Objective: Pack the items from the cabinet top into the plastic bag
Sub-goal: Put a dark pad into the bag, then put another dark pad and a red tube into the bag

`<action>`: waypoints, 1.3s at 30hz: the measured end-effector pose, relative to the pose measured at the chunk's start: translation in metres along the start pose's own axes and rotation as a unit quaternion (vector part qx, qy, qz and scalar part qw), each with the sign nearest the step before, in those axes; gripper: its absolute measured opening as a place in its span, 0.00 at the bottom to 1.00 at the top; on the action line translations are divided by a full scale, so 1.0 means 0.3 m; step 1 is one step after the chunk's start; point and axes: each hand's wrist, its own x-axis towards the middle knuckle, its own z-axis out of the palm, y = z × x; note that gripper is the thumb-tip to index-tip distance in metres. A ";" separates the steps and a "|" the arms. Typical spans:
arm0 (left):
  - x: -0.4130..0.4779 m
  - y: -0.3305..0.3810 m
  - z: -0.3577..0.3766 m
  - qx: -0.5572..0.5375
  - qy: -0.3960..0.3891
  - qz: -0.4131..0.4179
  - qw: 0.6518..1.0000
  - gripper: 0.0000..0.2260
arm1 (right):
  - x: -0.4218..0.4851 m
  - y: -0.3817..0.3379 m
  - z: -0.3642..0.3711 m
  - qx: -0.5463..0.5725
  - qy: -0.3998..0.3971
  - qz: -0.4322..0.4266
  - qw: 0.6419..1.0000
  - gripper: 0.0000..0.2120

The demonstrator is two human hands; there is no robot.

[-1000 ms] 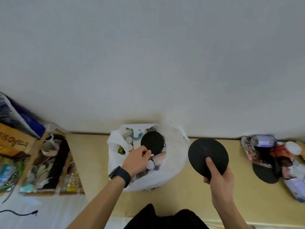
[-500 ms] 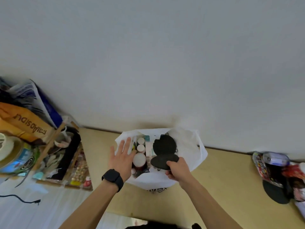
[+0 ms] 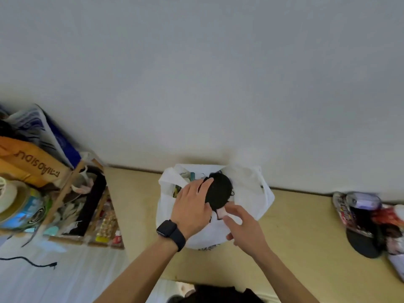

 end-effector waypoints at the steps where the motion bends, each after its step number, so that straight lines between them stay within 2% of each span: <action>1: 0.011 0.042 0.016 -0.016 0.008 0.025 1.000 0.29 | -0.038 0.009 -0.033 0.009 0.010 -0.016 1.000 0.10; 7: 0.062 0.332 0.141 -0.036 -0.005 0.187 0.982 0.25 | -0.166 0.177 -0.212 0.039 0.149 -0.046 0.987 0.11; 13: 0.063 0.546 0.335 0.023 -0.117 0.307 0.944 0.24 | -0.174 0.484 -0.341 0.023 0.251 0.030 0.967 0.11; 16: 0.059 0.596 0.454 0.122 -0.170 0.313 0.927 0.24 | -0.185 0.616 -0.387 0.033 0.254 0.085 0.963 0.12; 20: 0.049 0.652 0.574 0.227 -0.188 0.301 0.907 0.24 | -0.179 0.780 -0.444 0.015 0.223 0.146 0.964 0.15; 27: 0.093 0.743 0.769 0.214 -0.321 0.229 0.894 0.26 | -0.090 0.995 -0.610 -0.045 0.180 0.197 0.963 0.20; 30: 0.157 0.746 0.853 0.201 -0.379 0.181 0.885 0.26 | 0.000 1.080 -0.706 -0.031 0.175 0.254 0.951 0.23; 32: 0.196 0.732 0.904 0.195 -0.412 0.145 0.878 0.27 | 0.073 1.140 -0.775 0.094 0.193 0.334 0.918 0.28; 33: 0.211 0.718 0.929 0.196 -0.425 0.129 0.874 0.28 | 0.107 1.162 -0.806 0.193 0.219 0.371 0.882 0.29; 34: 0.222 0.699 0.949 0.201 -0.436 0.115 0.870 0.29 | 0.137 1.180 -0.834 0.291 0.248 0.392 0.837 0.27; 36: 0.235 0.657 0.978 0.218 -0.456 0.094 0.857 0.31 | 0.188 1.195 -0.892 0.410 0.313 0.392 0.762 0.13; 37: 0.235 0.636 0.986 0.225 -0.467 0.088 0.851 0.32 | 0.214 1.203 -0.917 0.436 0.343 0.392 0.734 0.07; 39: 0.225 0.602 0.993 0.225 -0.483 0.082 0.842 0.33 | 0.268 1.227 -0.964 0.491 0.358 0.386 0.694 0.07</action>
